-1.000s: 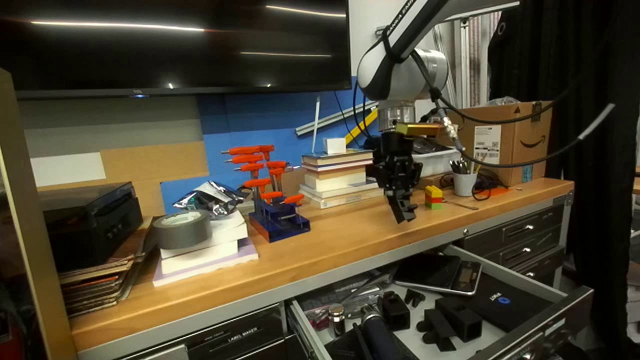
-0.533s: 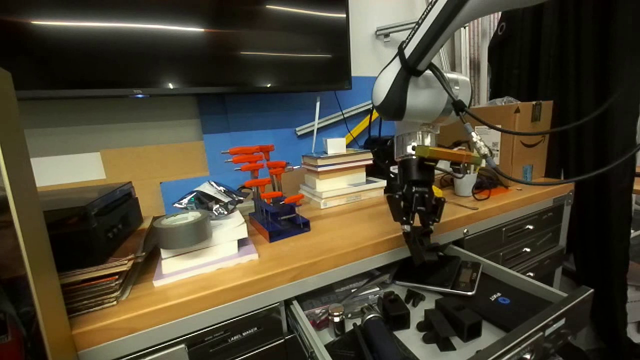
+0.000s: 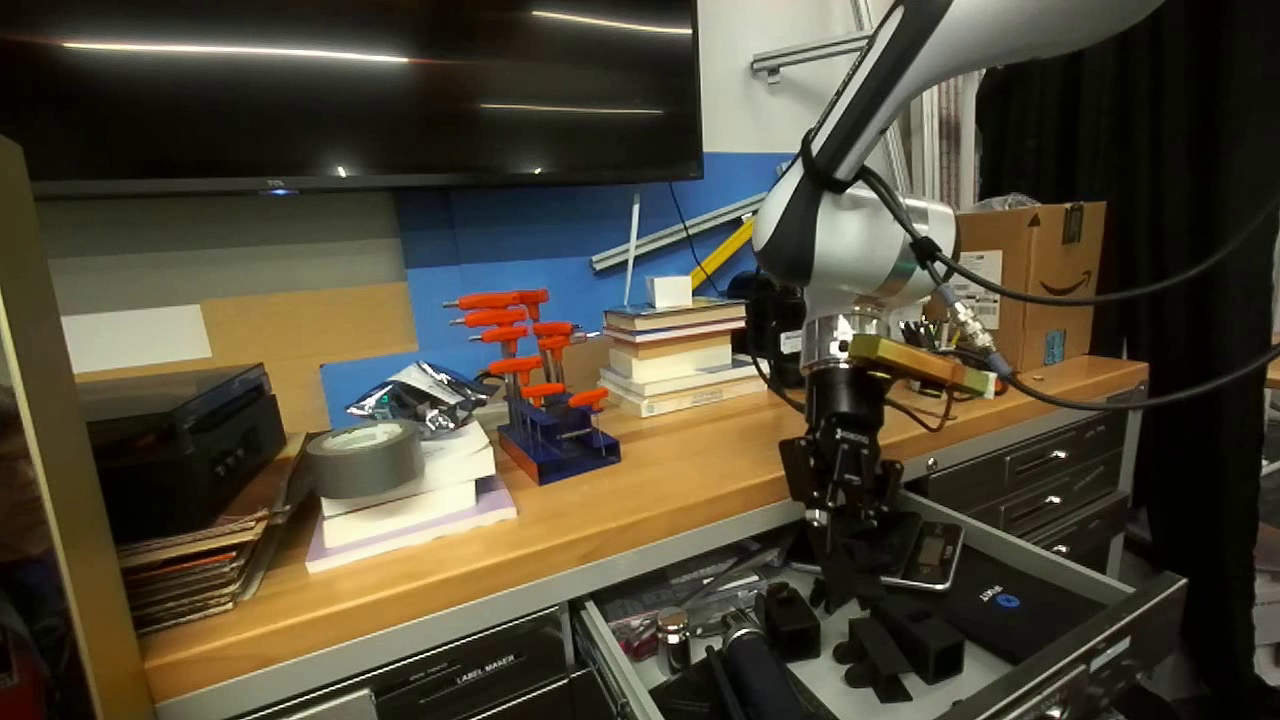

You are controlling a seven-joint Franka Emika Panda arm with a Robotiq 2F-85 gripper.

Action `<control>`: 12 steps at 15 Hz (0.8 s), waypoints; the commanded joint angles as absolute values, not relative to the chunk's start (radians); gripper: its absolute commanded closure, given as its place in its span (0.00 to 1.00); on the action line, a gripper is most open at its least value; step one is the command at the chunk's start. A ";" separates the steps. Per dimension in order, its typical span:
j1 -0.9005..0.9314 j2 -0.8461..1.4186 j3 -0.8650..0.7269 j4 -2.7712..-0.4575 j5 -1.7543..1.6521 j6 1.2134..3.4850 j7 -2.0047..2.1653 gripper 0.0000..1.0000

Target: Pick up the three black objects from the countertop, put them in the drawer and close the drawer.

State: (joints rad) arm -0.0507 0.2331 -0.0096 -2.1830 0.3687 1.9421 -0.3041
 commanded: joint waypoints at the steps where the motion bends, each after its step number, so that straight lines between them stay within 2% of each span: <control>1: -0.065 0.241 0.008 -2.196 0.410 1.910 -0.326 0.75; 12: -0.044 0.392 0.037 -2.175 0.347 1.958 -0.289 0.76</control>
